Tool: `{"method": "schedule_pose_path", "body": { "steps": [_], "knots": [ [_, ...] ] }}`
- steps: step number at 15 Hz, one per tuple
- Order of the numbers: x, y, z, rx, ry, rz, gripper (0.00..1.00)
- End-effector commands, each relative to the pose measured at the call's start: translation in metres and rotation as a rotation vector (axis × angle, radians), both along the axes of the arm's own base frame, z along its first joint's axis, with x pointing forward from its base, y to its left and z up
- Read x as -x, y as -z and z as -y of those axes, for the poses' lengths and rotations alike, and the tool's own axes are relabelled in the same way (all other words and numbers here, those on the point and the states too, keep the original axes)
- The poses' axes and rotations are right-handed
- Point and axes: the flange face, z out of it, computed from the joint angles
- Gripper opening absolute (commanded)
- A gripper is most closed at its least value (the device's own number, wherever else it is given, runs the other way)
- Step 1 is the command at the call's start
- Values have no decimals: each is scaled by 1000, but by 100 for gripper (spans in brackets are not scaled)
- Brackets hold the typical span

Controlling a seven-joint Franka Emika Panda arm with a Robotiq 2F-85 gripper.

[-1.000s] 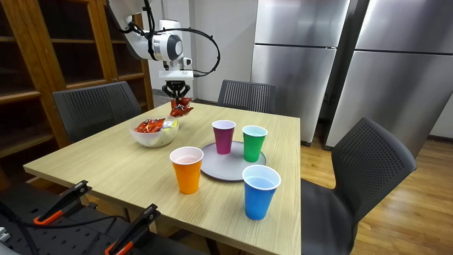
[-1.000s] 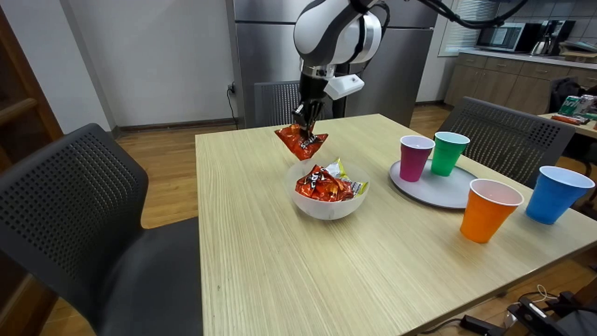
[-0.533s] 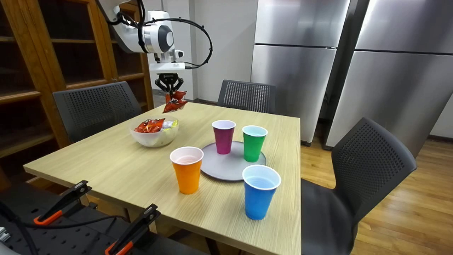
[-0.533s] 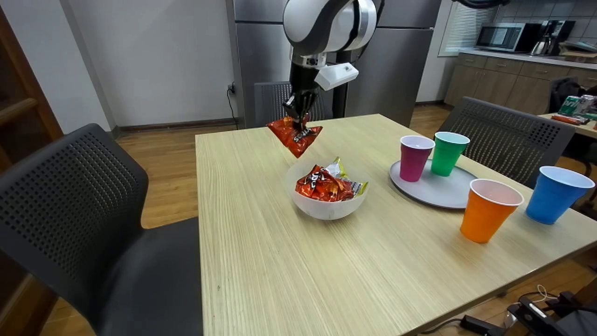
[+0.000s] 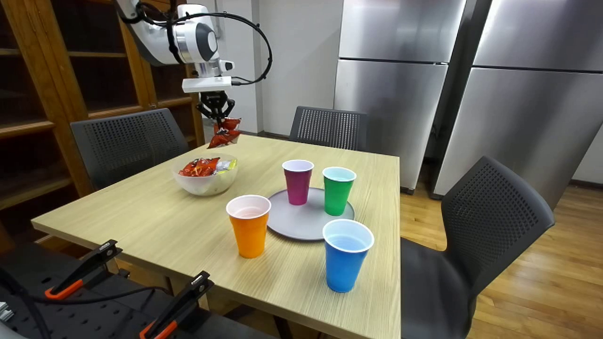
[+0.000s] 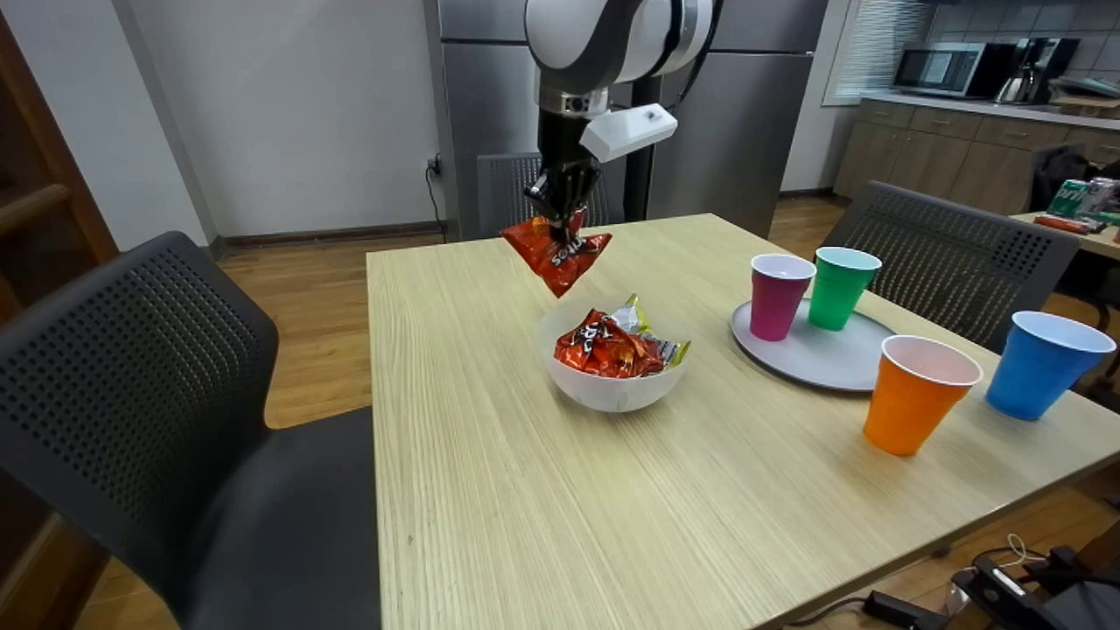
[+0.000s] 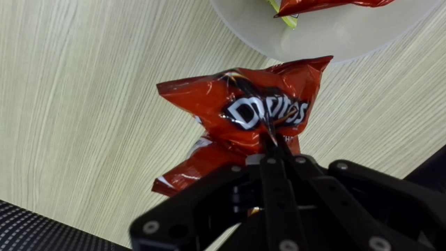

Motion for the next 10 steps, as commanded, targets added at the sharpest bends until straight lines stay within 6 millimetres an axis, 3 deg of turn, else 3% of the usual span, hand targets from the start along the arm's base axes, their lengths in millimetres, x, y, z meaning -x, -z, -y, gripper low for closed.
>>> {"method": "schedule_pose_path", "body": {
  "steps": [1, 10],
  "knots": [
    [26, -11, -2, 26, 55, 9, 0],
    [60, 1, -4, 64, 151, -37, 0]
  ]
}}
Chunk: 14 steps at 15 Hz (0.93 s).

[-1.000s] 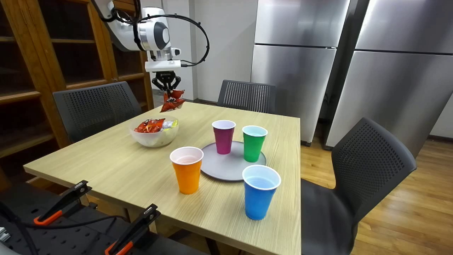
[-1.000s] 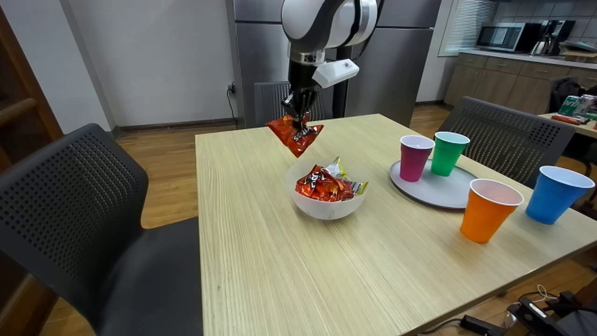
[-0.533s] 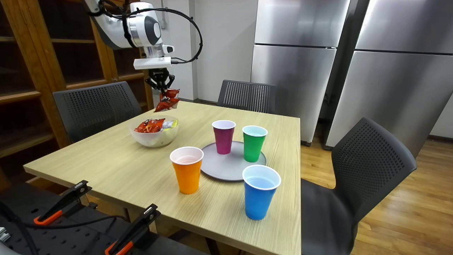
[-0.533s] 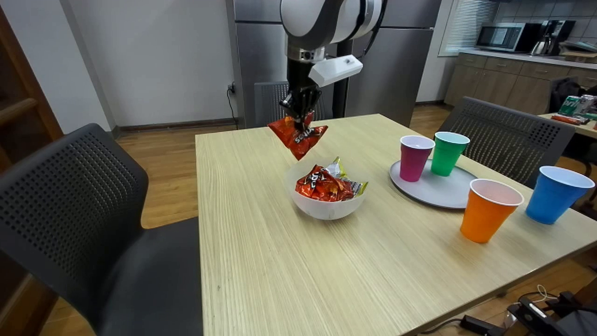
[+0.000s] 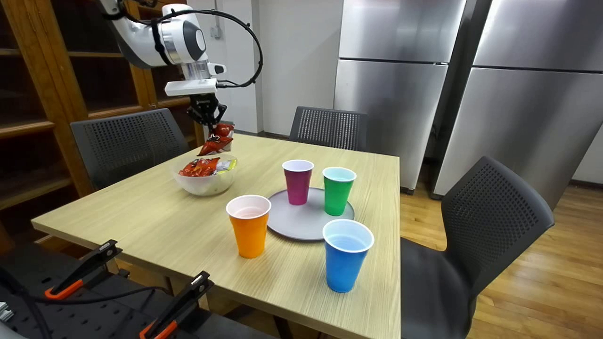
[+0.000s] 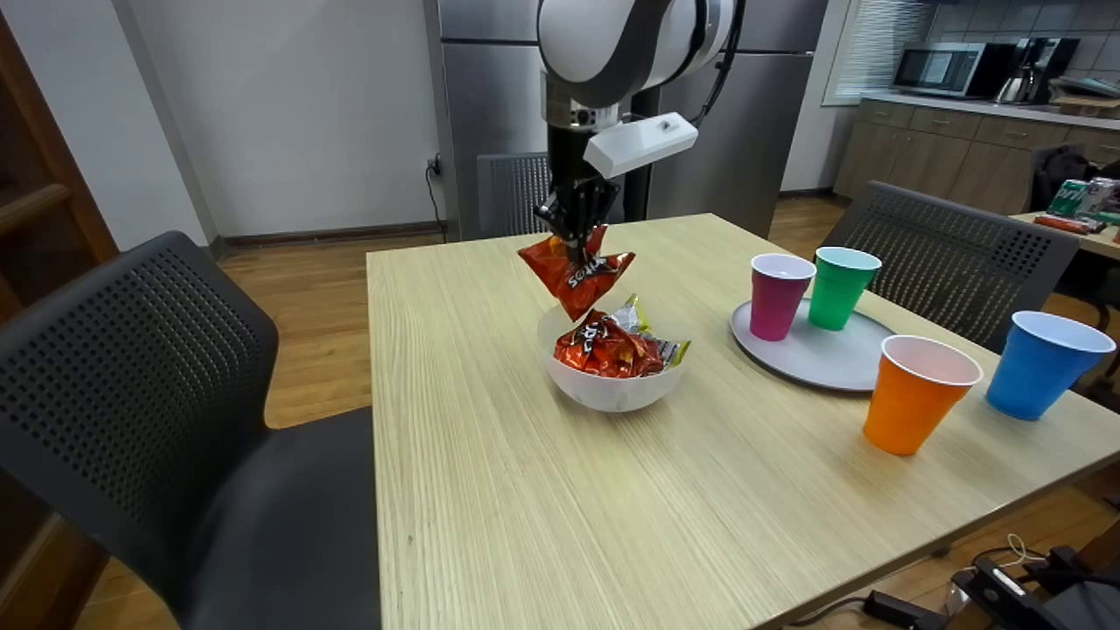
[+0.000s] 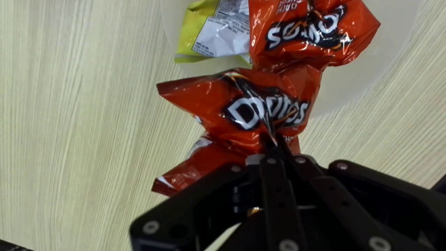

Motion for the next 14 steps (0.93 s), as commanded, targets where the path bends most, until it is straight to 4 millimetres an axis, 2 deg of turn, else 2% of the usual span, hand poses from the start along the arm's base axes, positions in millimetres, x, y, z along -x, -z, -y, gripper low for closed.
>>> {"method": "schedule_pose_path", "body": {
  "steps": [1, 8, 14],
  "knots": [
    [17, -6, 2, 25, 41, -3, 0],
    [21, 9, 4, 26, 48, -53, 0],
    [27, 3, 4, 28, 46, -39, 0]
  ]
}}
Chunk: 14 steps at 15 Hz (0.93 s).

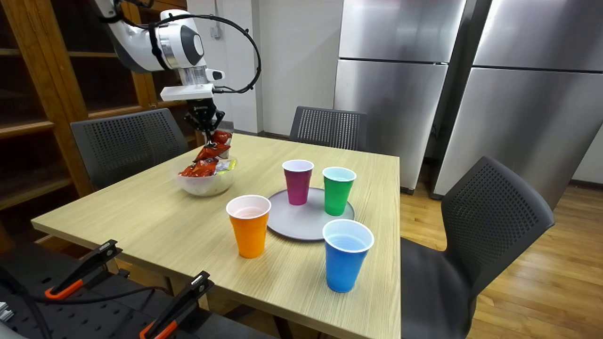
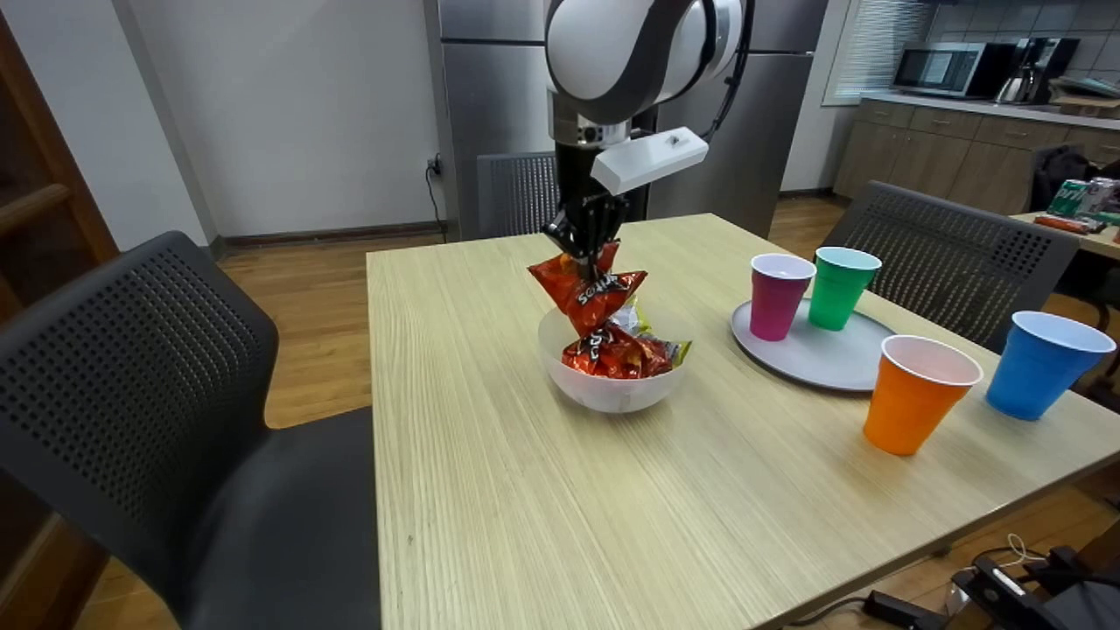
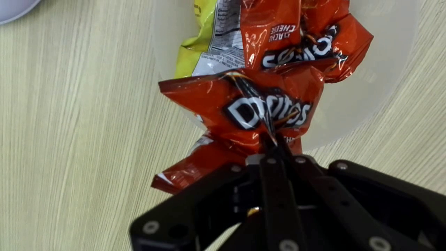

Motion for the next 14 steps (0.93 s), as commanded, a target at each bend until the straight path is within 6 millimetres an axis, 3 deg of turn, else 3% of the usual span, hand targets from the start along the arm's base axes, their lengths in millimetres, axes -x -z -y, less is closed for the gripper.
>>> {"method": "schedule_pose_path", "body": {
  "steps": [1, 14],
  "knots": [
    [12, -14, 1, 15, 17, 6, 0],
    [32, -36, 8, 29, 15, 5, 0]
  ]
}}
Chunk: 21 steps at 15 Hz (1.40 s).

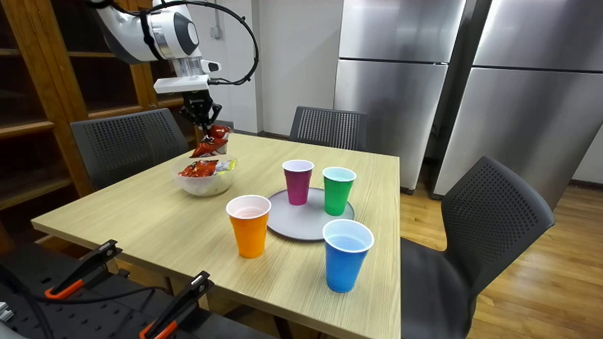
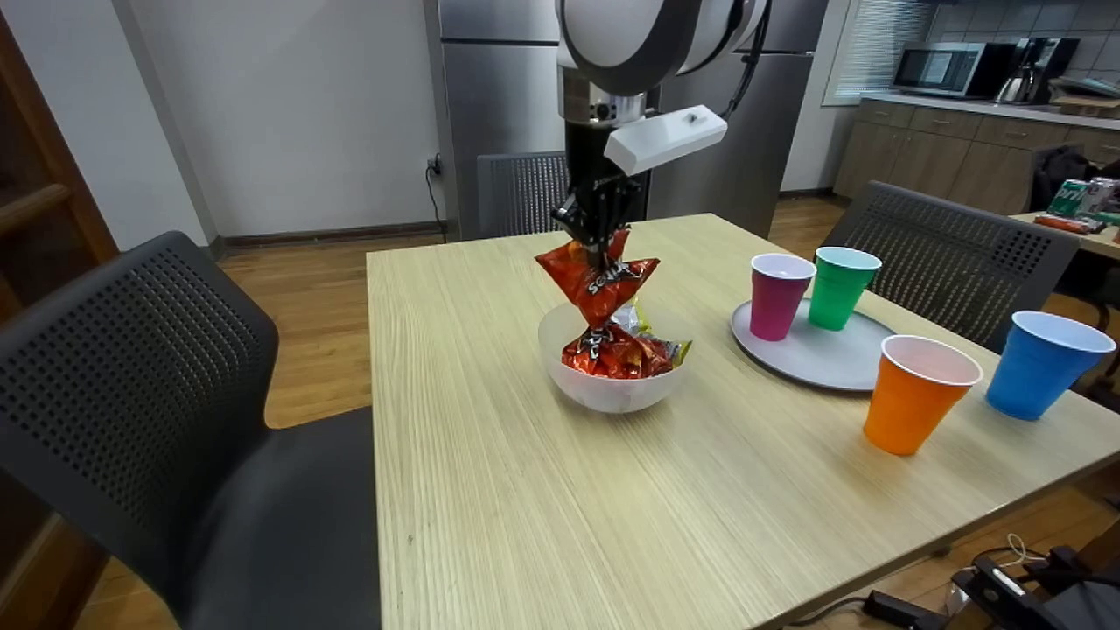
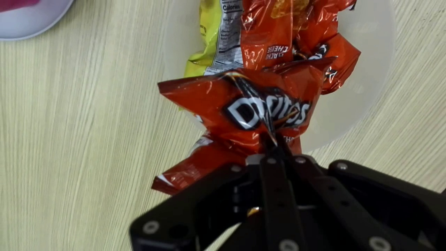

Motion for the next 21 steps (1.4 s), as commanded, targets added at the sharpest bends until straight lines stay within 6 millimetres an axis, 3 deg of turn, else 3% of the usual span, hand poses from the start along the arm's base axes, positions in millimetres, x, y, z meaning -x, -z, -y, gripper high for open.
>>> {"method": "schedule_pose_path", "body": {
  "steps": [1, 12, 21],
  "knots": [
    [14, -13, 5, 23, 12, -5, 0],
    [7, 3, 12, 27, -3, -78, 0],
    [-4, 24, 7, 63, -55, -216, 0]
  ]
}}
